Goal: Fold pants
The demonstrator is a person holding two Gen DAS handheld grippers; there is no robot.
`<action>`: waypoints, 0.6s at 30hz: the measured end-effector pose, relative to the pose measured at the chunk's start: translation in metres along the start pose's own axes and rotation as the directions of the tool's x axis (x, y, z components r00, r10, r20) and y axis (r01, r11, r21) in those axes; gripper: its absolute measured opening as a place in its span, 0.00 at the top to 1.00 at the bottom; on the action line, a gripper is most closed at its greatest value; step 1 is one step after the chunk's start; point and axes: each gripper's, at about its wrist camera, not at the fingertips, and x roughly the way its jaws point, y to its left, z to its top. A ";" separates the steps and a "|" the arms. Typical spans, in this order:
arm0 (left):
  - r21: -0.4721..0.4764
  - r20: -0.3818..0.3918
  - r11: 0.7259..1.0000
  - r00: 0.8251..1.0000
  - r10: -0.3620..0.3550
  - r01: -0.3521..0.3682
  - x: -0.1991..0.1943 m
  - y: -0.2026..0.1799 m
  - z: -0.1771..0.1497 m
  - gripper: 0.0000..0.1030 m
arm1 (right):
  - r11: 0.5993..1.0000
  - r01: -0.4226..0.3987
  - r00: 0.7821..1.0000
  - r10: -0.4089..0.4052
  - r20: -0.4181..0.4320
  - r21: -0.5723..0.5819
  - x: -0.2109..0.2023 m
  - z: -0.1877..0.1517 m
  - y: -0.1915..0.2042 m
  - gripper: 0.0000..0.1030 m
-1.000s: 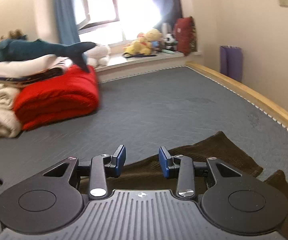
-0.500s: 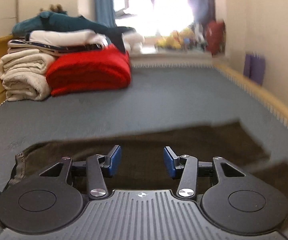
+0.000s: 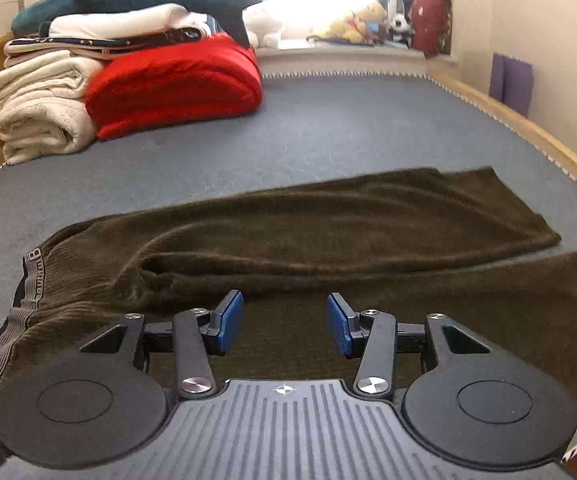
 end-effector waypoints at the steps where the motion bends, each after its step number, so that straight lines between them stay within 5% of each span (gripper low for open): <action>1: -0.012 0.028 1.000 1.000 0.006 -0.006 -0.009 -0.001 -0.002 0.60 | 1.000 0.005 1.000 -0.005 0.002 -0.004 0.000 -0.002 -0.001 0.53; 7: -0.105 0.149 0.994 0.989 -0.004 0.020 -0.061 -0.008 -0.005 0.58 | 0.999 -0.026 1.000 0.025 0.013 0.038 -0.006 -0.001 -0.003 0.53; 11: -0.081 0.199 0.996 0.980 -0.010 0.026 -0.082 -0.019 0.001 0.58 | 0.996 -0.046 0.999 0.044 0.030 0.073 -0.011 0.002 -0.005 0.52; 18: -0.142 0.299 0.988 0.954 -0.024 0.069 -0.095 -0.024 0.001 0.60 | 0.988 -0.075 0.997 0.070 0.041 0.135 -0.009 0.008 -0.006 0.52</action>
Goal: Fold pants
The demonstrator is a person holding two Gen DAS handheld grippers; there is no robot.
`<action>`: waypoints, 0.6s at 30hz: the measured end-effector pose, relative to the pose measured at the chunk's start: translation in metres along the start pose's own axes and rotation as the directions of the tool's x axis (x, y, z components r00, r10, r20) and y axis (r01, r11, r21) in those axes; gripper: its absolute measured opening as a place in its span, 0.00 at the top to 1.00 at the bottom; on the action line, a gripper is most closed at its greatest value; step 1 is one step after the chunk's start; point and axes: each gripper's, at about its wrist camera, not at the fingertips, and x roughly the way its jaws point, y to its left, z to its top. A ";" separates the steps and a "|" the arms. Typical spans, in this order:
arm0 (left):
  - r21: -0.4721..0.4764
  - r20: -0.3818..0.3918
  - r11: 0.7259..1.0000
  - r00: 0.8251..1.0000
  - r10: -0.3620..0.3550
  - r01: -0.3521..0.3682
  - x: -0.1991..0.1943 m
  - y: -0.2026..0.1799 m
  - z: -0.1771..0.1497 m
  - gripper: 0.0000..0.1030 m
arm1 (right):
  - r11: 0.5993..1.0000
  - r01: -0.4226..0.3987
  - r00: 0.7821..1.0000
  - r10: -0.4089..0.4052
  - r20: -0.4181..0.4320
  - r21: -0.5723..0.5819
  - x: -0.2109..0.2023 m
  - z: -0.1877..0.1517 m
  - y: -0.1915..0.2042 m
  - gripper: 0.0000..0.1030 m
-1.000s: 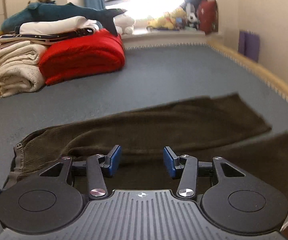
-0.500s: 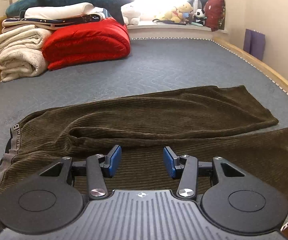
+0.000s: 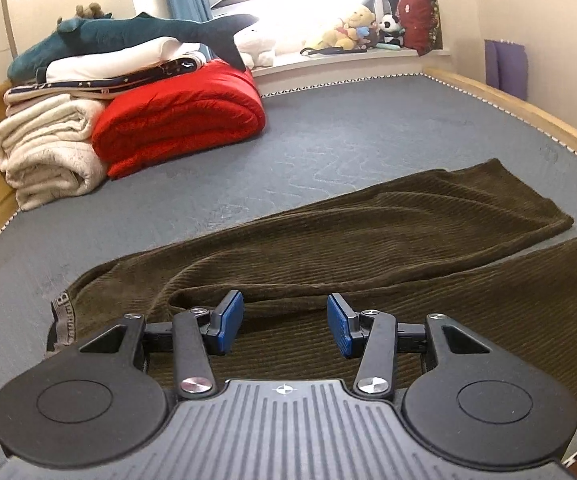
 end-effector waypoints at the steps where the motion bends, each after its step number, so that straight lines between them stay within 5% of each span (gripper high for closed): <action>1: -0.012 0.013 1.000 1.000 -0.004 0.004 0.001 -0.002 -0.003 0.62 | 1.000 -0.004 1.000 0.004 0.001 0.001 0.001 0.000 0.001 0.52; 4: -0.038 0.042 0.999 0.999 -0.015 0.017 0.004 -0.009 -0.014 0.72 | 1.000 -0.003 1.000 0.004 0.021 -0.026 0.001 0.000 0.004 0.52; 14: 0.008 0.151 0.999 0.988 -0.040 0.040 -0.006 -0.023 -0.027 0.73 | 0.991 0.041 0.976 -0.013 0.217 -0.129 -0.038 0.034 -0.015 0.52; 18: -0.018 0.159 0.998 0.986 -0.053 0.056 -0.007 -0.020 -0.017 0.73 | 0.984 0.063 0.953 -0.010 0.302 -0.167 -0.063 0.039 -0.035 0.42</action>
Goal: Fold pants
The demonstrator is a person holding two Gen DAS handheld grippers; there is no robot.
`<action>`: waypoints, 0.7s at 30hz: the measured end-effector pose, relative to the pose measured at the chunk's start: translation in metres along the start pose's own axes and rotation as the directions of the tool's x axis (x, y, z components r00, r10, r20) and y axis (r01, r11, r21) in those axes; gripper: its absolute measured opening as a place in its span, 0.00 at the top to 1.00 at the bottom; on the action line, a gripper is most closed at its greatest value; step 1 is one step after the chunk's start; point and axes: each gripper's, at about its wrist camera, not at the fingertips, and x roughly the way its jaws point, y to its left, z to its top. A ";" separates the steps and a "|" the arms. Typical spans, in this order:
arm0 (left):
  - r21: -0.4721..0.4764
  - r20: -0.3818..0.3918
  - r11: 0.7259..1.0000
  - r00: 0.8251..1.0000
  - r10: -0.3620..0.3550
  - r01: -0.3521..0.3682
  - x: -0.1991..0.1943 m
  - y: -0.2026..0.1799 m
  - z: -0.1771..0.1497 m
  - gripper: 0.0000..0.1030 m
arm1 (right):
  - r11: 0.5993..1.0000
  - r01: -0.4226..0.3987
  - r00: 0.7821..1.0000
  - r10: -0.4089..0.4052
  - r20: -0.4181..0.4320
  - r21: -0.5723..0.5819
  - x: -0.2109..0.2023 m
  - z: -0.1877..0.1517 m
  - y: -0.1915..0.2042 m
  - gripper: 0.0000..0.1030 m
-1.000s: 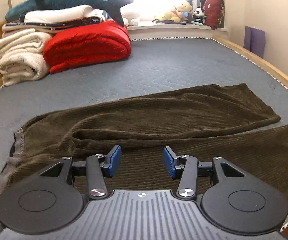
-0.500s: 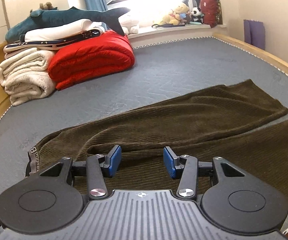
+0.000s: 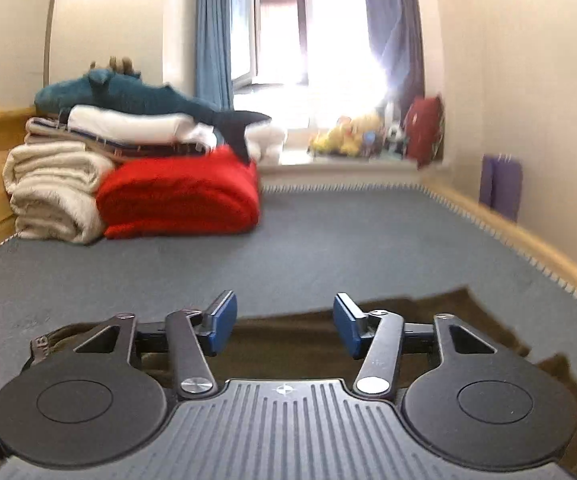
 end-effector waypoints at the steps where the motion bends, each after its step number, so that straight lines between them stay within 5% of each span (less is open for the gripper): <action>1: -0.009 -0.003 1.000 1.000 -0.004 0.004 0.001 0.001 0.002 0.73 | 1.000 0.006 1.000 -0.006 0.016 0.018 -0.004 -0.001 -0.006 0.41; 5: -0.035 -0.018 0.999 1.000 -0.020 0.019 0.005 0.000 0.014 0.73 | 0.994 0.049 0.994 -0.058 0.089 0.100 -0.014 -0.018 -0.030 0.41; 21: -0.040 -0.075 0.999 0.997 -0.026 0.023 0.063 -0.004 0.066 0.72 | 0.969 0.151 0.988 -0.156 0.013 0.194 0.012 -0.041 -0.103 0.36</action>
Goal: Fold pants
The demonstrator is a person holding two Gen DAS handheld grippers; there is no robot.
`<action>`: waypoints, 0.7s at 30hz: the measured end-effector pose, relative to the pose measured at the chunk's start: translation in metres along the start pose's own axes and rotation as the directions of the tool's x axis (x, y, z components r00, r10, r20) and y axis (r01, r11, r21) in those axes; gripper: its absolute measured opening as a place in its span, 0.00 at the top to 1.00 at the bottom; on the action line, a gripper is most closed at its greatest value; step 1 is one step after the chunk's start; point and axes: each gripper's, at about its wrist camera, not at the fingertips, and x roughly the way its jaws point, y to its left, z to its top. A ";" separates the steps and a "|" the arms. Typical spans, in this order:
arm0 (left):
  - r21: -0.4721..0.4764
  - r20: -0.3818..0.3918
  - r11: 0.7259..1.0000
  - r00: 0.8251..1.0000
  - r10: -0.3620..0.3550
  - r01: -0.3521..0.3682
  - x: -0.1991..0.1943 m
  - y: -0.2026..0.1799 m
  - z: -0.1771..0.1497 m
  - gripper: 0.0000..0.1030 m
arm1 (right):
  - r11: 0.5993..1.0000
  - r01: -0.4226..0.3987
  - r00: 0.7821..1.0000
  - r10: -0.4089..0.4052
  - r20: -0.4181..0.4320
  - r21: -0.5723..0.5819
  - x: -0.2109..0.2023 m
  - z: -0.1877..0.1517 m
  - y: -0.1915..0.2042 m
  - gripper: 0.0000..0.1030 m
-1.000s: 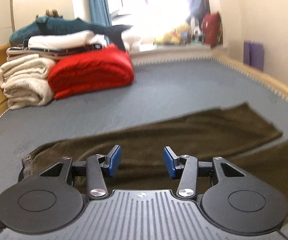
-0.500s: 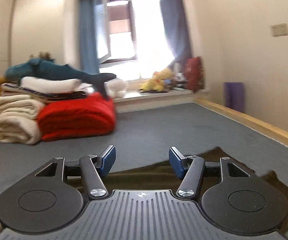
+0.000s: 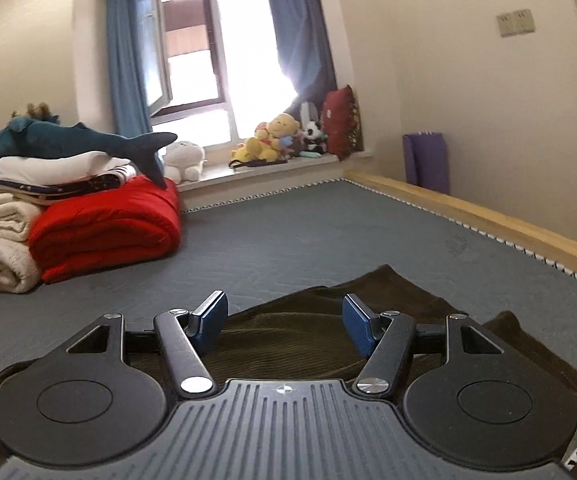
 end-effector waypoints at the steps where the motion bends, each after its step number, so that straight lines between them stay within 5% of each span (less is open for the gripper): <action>1: -0.005 -0.010 1.000 1.000 0.001 -0.001 0.006 0.003 0.002 0.73 | 1.000 0.002 1.000 -0.002 -0.008 0.015 0.003 0.000 -0.002 0.36; 8: -0.055 -0.052 0.998 0.998 0.026 -0.029 0.053 0.048 0.032 0.80 | 0.993 -0.007 0.997 0.017 -0.079 0.122 0.033 -0.001 -0.008 0.36; 16: -0.089 -0.064 0.988 0.991 0.120 -0.125 0.101 0.141 0.102 0.80 | 0.996 -0.076 0.990 0.081 -0.115 0.047 0.052 -0.003 0.017 0.36; 18: -0.099 -0.078 0.981 0.984 0.160 -0.168 0.117 0.163 0.124 0.73 | 0.995 -0.098 0.987 0.099 -0.126 0.011 0.056 -0.005 0.026 0.36; 21: -0.117 -0.073 0.977 0.982 0.172 -0.179 0.141 0.189 0.155 0.42 | 0.993 -0.114 0.986 0.109 -0.125 -0.030 0.059 -0.004 0.035 0.36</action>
